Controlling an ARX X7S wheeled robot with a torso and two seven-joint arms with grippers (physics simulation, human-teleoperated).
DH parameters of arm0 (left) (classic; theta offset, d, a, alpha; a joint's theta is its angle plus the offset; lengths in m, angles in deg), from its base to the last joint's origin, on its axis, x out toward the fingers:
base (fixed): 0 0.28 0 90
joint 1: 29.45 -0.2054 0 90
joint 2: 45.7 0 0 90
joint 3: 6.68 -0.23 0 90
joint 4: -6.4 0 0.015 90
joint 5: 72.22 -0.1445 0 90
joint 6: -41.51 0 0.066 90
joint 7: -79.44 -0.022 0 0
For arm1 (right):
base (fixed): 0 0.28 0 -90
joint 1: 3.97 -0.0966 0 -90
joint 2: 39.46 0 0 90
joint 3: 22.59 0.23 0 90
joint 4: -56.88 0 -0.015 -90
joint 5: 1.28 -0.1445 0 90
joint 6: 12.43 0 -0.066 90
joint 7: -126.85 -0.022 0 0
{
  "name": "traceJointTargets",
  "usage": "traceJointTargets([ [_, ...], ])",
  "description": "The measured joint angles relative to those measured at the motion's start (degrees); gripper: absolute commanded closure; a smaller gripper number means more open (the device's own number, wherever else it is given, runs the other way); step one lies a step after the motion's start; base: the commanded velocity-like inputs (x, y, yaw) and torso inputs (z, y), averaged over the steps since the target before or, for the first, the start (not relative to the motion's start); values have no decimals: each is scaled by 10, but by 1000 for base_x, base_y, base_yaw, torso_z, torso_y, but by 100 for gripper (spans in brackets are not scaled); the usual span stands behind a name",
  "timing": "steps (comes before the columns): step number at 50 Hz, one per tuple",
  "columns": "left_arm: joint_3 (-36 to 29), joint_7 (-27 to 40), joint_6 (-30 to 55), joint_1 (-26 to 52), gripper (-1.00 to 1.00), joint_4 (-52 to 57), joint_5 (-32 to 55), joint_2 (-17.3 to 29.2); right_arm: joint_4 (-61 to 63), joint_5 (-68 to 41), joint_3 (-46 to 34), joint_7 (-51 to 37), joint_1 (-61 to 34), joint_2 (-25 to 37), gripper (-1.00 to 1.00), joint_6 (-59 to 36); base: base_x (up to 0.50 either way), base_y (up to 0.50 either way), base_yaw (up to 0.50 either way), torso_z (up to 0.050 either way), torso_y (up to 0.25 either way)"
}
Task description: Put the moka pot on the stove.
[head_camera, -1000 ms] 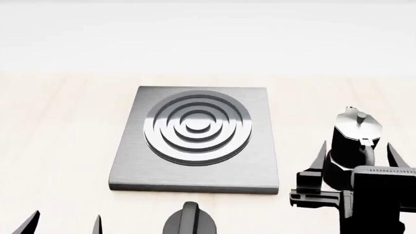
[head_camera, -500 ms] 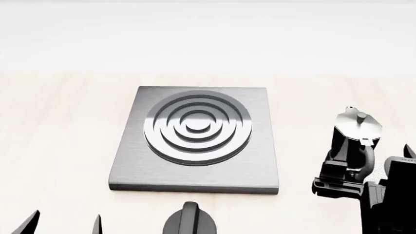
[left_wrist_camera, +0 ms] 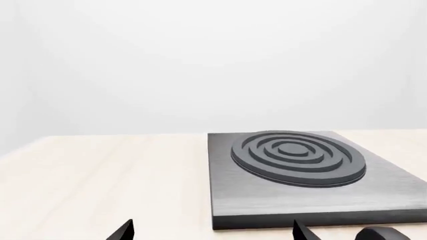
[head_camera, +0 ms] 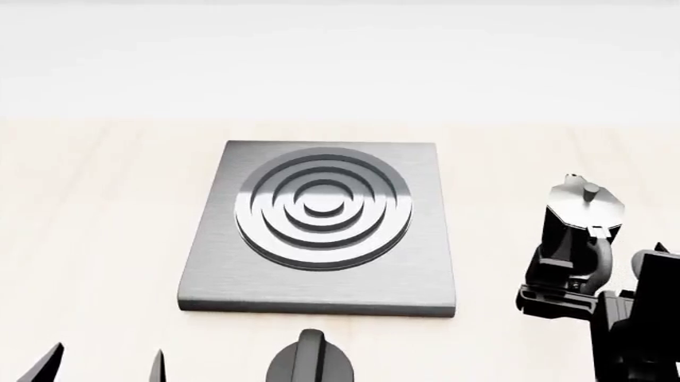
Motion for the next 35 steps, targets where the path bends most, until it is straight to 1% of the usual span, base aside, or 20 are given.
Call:
traceJointTargets([
  [35,-9,12,-2,3,-100,0,9,12,-149,16,-25,16,-60,0,-100,53,0,0,0,0,0],
])
